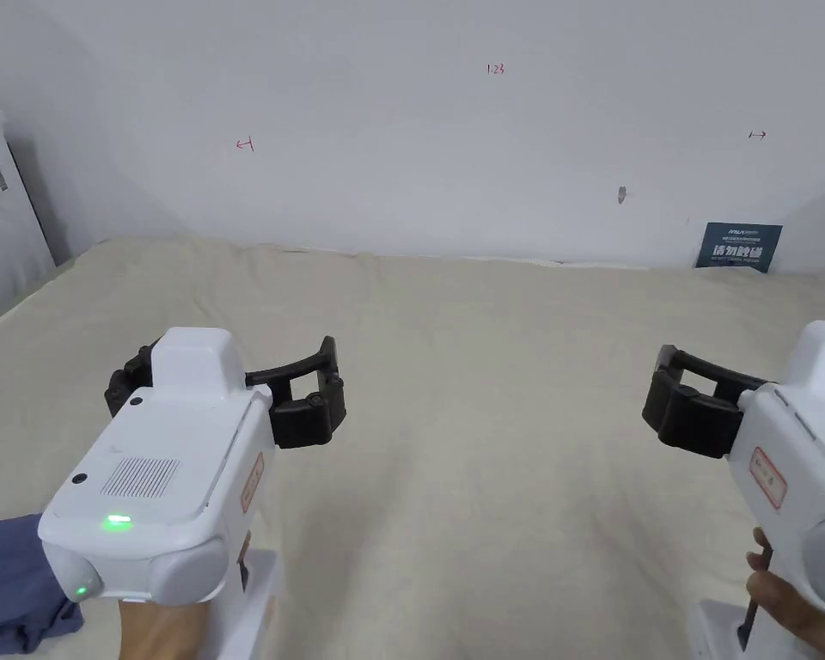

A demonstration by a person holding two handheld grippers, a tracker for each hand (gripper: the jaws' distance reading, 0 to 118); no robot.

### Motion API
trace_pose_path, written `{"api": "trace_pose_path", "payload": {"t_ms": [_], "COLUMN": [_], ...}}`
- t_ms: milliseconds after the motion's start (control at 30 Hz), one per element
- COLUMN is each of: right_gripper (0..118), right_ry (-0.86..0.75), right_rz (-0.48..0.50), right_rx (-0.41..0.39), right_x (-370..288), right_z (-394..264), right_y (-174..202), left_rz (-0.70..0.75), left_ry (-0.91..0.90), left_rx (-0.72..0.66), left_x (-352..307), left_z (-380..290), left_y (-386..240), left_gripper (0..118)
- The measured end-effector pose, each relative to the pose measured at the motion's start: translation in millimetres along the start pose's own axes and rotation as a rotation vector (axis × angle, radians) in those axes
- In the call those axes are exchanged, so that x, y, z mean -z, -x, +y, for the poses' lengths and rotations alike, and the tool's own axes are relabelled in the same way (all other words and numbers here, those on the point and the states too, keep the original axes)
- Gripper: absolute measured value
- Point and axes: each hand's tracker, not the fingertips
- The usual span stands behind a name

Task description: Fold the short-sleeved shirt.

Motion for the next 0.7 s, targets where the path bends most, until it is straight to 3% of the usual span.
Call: {"api": "trace_pose_path", "payload": {"t_ms": [133, 700], "right_gripper": [118, 118], "right_ry": [-0.101, -0.149], "right_rz": [-0.036, -0.011], "right_rx": [-0.04, -0.057], "right_x": [-2.3, -6.7], "right_z": [-7.0, -9.3], "right_y": [4.1, 3.5], "left_rz": [-0.002, 0.001], "left_ry": [-0.009, -0.01], "left_rx": [0.002, 0.013], "left_x": [-1.4, -1.6], "left_z": [1.0, -0.7], "left_y": [-0.4, -1.9], "left_gripper": [118, 118]}}
